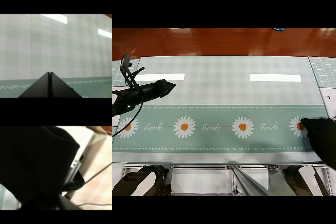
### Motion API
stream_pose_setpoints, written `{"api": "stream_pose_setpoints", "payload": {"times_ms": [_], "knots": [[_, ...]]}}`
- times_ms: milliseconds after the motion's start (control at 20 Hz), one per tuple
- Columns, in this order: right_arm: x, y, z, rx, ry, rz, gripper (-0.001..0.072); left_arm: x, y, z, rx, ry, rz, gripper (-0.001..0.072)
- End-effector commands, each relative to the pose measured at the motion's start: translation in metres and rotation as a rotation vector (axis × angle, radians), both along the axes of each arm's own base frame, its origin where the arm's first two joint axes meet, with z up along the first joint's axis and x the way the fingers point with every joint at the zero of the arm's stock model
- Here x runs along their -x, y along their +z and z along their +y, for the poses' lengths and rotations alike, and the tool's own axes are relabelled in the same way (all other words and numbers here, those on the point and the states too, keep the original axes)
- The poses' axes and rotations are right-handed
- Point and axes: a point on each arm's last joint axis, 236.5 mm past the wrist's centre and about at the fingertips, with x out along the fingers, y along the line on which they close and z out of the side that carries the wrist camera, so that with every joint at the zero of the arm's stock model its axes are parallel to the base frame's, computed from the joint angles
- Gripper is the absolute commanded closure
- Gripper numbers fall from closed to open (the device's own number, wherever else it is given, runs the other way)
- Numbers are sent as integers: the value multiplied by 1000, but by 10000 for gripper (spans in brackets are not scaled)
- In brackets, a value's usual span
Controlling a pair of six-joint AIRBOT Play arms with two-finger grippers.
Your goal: Fold the shirts.
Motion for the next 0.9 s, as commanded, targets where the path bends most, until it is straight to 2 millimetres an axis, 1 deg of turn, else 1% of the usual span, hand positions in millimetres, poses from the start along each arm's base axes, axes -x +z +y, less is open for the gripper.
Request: {"api": "stream_pose_setpoints", "payload": {"times_ms": [0,100,150,200,250,300,350,400,450,500,550,600,650,700,750,800,850], "knots": [[19,-14,11,-50,-28,79,296,-3,2,3,-14,5,-18,690],[15,-14,13,-51,-18,77,297,-19,13,19,-52,71,-98,690],[6,-14,14,-50,17,60,300,-28,23,27,-60,109,-138,690],[-7,-14,16,-55,59,34,322,-33,34,29,-63,118,-165,691],[-22,-12,16,-60,105,3,408,-37,49,28,-72,109,-198,690],[-52,-9,20,-74,162,-75,591,-40,63,26,-85,90,-233,690],[-94,-5,27,-95,240,-210,688,-42,81,24,-99,69,-270,690],[-153,6,41,-104,337,-414,687,-44,99,24,-100,60,-301,691],[-219,28,59,-89,425,-648,688,-45,119,23,-99,47,-333,691],[-275,57,84,-74,514,-859,688,-45,139,20,-100,32,-367,691],[-323,88,119,-57,634,-1037,688,-43,153,15,-99,10,-387,691],[-355,106,156,-42,754,-1128,688,-41,161,7,-94,-28,-389,691],[-377,111,198,-25,900,-1146,688,-36,161,-6,-82,-87,-362,691],[-390,103,230,14,1045,-1101,688,-29,155,-18,-76,-160,-317,691],[-397,85,255,51,1167,-1009,688,-22,140,-27,-82,-223,-260,692],[-403,61,273,99,1279,-896,688,-22,114,-22,-132,-239,-180,692],[-405,35,281,148,1370,-774,688,-25,79,-4,-221,-206,-70,692]]}}
